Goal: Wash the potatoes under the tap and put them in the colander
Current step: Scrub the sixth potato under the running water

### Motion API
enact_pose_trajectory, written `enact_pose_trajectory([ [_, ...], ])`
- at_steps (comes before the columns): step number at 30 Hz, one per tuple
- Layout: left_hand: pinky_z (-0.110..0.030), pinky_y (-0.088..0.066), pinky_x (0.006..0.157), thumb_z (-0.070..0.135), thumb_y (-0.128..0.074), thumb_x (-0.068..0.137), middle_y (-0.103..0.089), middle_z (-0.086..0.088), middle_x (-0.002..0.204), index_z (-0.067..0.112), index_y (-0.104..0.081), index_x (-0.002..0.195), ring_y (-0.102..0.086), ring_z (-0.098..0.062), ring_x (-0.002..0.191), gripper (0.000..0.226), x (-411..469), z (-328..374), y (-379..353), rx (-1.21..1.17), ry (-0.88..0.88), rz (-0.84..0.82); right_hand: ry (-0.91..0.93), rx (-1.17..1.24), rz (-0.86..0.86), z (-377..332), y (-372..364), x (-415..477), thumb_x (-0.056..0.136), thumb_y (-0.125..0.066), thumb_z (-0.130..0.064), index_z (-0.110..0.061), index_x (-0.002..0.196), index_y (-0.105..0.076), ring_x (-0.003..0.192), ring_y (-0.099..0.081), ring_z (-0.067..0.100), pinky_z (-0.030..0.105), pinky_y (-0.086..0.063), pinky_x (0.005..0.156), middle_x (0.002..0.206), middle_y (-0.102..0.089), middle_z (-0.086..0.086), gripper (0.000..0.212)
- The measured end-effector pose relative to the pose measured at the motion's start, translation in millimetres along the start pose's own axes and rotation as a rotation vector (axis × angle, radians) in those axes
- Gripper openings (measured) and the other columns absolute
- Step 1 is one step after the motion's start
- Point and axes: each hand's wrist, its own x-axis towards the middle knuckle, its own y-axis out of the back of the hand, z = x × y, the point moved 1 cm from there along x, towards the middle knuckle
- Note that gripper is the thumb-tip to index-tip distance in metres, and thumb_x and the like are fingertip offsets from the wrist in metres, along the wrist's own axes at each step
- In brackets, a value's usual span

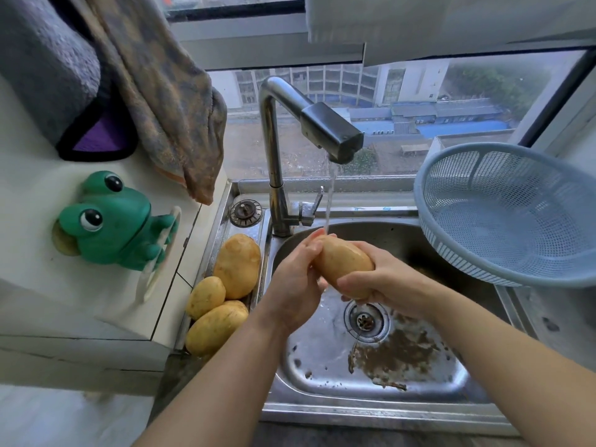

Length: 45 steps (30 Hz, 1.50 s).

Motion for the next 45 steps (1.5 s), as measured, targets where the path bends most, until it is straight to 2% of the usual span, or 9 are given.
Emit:
enact_pose_trajectory([
  [5, -0.036, -0.056, 0.076, 0.014, -0.052, 0.097, -0.064, -0.009, 0.103, 0.017, -0.06, 0.101, -0.063, -0.022, 0.093, 0.009, 3.9, 3.1, -13.7, 0.135, -0.127, 0.182, 0.101, -0.555, 0.124, -13.8, -11.9, 0.1, 0.07, -0.082, -0.019, -0.029, 0.131, -0.037, 0.088, -0.06, 0.007, 0.015, -0.052, 0.066, 0.105, -0.054, -0.007, 0.077],
  [8, -0.042, -0.057, 0.083, 0.022, -0.058, 0.095, -0.068, -0.01, 0.099, 0.017, -0.065, 0.1, -0.066, -0.026, 0.095, 0.009, 9.2, 2.1, -19.3, 0.221, -0.164, 0.346, 0.22, -0.699, 0.295, -6.5, -24.4, 0.8, 0.064, -0.083, -0.027, -0.026, 0.136, -0.035, 0.099, -0.052, 0.012, 0.021, -0.045, 0.079, 0.117, -0.044, -0.003, 0.086],
  [10, -0.037, -0.058, 0.078, 0.025, -0.057, 0.096, -0.07, -0.007, 0.093, 0.011, -0.065, 0.106, -0.068, -0.022, 0.087, 0.02, 13.0, 3.2, -18.7, 0.184, -0.141, 0.399, 0.267, -0.706, 0.349, -2.0, -29.0, 1.2, 0.065, -0.082, -0.028, -0.025, 0.133, -0.035, 0.097, -0.051, 0.014, 0.024, -0.046, 0.079, 0.118, -0.039, -0.001, 0.083],
  [13, -0.033, -0.055, 0.072, 0.021, -0.045, 0.101, -0.07, -0.004, 0.085, 0.012, -0.065, 0.096, -0.066, -0.017, 0.08, 0.022, 13.7, 6.5, -18.7, 0.04, -0.067, 0.354, 0.289, -0.66, 0.355, 0.7, -25.9, 2.3, 0.065, -0.08, -0.022, -0.026, 0.125, -0.037, 0.094, -0.048, 0.009, 0.008, -0.039, 0.067, 0.115, -0.041, -0.001, 0.074],
  [23, -0.037, -0.042, 0.108, 0.013, -0.043, 0.102, -0.052, -0.007, 0.134, 0.019, -0.046, 0.134, -0.052, -0.022, 0.125, 0.033, -4.2, 5.4, -2.1, 0.258, -0.135, -0.033, 0.18, -0.223, 0.161, -1.1, -12.1, 4.2, 0.07, -0.08, -0.001, -0.025, 0.122, -0.042, 0.08, -0.061, 0.015, 0.024, -0.056, 0.063, 0.107, -0.052, 0.006, 0.068],
  [27, -0.035, -0.053, 0.087, 0.014, -0.049, 0.099, -0.059, -0.015, 0.122, 0.025, -0.058, 0.108, -0.06, -0.025, 0.109, 0.017, -1.8, 8.3, -14.0, 0.268, -0.206, 0.162, 0.313, -0.526, 0.294, -2.4, -15.8, 5.5, 0.067, -0.082, -0.013, -0.027, 0.126, -0.043, 0.096, -0.056, 0.013, 0.015, -0.048, 0.071, 0.115, -0.051, -0.002, 0.072],
  [33, -0.034, -0.056, 0.074, 0.017, -0.055, 0.095, -0.066, -0.006, 0.098, 0.025, -0.065, 0.098, -0.064, -0.019, 0.089, 0.013, 11.2, 10.3, -26.7, 0.122, -0.163, 0.407, 0.427, -0.681, 0.453, 8.7, -27.6, 10.5, 0.065, -0.083, -0.019, -0.021, 0.133, -0.043, 0.108, -0.05, 0.016, 0.024, -0.044, 0.085, 0.125, -0.047, 0.001, 0.079],
  [37, -0.031, -0.055, 0.063, 0.014, -0.045, 0.101, -0.068, -0.003, 0.086, 0.013, -0.06, 0.121, -0.067, -0.015, 0.076, 0.025, 9.8, 15.8, -25.8, -0.173, -0.01, 0.214, 0.389, -0.457, 0.374, 14.7, -12.8, 11.1, 0.063, -0.082, -0.007, -0.03, 0.122, -0.044, 0.101, -0.055, 0.013, 0.009, -0.042, 0.075, 0.116, -0.051, -0.002, 0.074],
  [45, -0.026, -0.044, 0.099, 0.004, -0.029, 0.103, -0.056, -0.005, 0.135, 0.013, -0.047, 0.137, -0.052, -0.015, 0.123, 0.04, -1.9, 11.1, -13.5, 0.241, -0.064, -0.11, 0.251, -0.458, 0.273, 13.7, -4.6, 12.7, 0.069, -0.08, -0.006, -0.034, 0.12, -0.038, 0.084, -0.057, 0.006, 0.008, -0.046, 0.061, 0.102, -0.055, -0.006, 0.071],
])
